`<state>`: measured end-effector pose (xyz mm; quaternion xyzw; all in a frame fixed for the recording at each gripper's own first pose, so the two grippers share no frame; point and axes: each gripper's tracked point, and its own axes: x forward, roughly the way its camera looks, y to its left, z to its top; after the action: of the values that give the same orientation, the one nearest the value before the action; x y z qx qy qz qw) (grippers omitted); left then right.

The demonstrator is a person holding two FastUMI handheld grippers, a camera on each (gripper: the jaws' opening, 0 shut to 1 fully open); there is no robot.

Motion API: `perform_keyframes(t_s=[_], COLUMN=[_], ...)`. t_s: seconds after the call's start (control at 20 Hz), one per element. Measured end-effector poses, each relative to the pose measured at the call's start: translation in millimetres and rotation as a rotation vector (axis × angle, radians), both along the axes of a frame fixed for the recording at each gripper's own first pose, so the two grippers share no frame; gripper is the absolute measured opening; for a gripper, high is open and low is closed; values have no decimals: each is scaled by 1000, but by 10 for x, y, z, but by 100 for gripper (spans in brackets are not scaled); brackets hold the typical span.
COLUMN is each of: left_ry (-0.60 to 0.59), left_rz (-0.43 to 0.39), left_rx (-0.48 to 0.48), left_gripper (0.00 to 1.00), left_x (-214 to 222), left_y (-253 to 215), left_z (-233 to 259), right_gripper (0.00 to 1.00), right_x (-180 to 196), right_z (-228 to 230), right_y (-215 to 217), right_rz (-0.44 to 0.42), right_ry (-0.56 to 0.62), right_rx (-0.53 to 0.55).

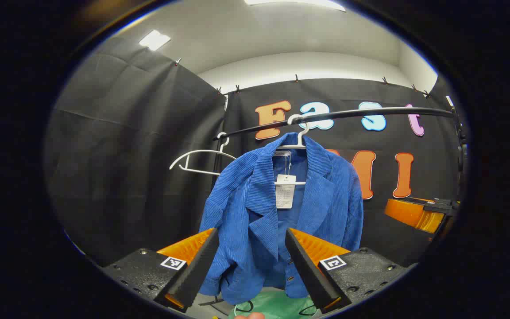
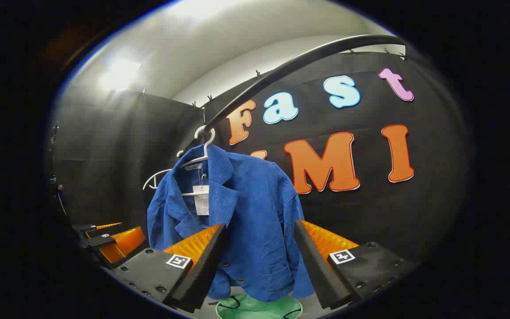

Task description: Grasp the clothes on the hanger with both hands and then place them into the laundry hamper below.

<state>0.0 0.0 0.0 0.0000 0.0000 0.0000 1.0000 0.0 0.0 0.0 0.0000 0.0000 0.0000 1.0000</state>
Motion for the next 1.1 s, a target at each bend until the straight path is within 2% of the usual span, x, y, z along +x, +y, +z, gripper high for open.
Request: perform_keyframes(t_s=[0.2,0.45,0.5,0.6,0.65,0.7,0.9,1.0,1.1], left_ry=[3,7,6,-2,-6,-9,-6,1,22], left_rz=[-57,-65,-64,-61,-58,-56,-47,-44,-48], left_rx=[-32,-30,-30,-28,-28,-28,-36,-45,-36], left_gripper=[92,98,98,92,95,92,92,98,95], left_x=[225,362,366,367,364,365,325,315,284], left_y=[-40,36,52,61,64,73,113,149,191], left_z=[-25,-51,-54,-45,-31,-36,-63,-94,-137], right_gripper=[98,98,98,98,98,98,98,98,98], right_x=[128,208,209,202,193,190,128,99,94], right_z=[-57,-129,-151,-173,-176,-181,-166,-154,-142], right_y=[-34,26,36,62,59,56,56,49,62], right_rz=[-51,-58,-55,-48,-48,-49,-53,-57,-58], right_ry=[-6,7,15,20,21,22,18,16,16], right_rx=[-1,-6,-6,-5,-6,-6,-14,-22,-34])
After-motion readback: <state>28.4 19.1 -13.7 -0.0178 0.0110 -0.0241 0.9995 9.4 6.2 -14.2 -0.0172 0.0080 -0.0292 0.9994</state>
